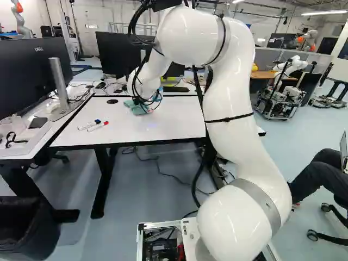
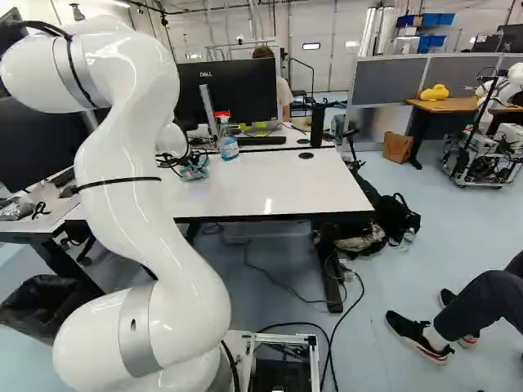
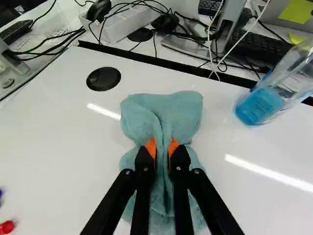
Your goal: Clean the table with the green towel
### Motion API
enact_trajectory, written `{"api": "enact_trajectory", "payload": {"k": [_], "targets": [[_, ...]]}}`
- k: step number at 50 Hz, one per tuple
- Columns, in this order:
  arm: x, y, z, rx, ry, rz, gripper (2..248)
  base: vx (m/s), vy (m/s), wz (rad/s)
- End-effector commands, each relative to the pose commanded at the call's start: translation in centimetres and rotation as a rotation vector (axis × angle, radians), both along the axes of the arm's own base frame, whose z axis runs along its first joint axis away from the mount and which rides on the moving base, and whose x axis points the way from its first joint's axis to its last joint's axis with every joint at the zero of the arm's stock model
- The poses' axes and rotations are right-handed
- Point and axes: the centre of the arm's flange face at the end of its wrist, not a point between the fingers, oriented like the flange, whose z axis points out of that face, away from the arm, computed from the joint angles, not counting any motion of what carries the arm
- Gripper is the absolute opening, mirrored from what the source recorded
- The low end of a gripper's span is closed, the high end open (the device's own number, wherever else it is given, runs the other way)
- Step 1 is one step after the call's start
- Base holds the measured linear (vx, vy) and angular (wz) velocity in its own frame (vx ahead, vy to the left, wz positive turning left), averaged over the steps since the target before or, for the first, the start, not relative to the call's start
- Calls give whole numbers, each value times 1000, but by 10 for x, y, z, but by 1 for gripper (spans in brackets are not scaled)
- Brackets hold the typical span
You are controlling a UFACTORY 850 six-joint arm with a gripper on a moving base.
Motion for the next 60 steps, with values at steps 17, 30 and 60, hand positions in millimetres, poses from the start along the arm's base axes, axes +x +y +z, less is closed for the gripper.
{"api": "enact_trajectory", "payload": {"k": [17,30,60], "targets": [[-2,-1,-2,-11,26,0,48,0,0,0],[-4,-2,-4,-26,62,0,48,0,0,0],[36,-6,-9,-13,33,-28,48,0,0,0]]}}
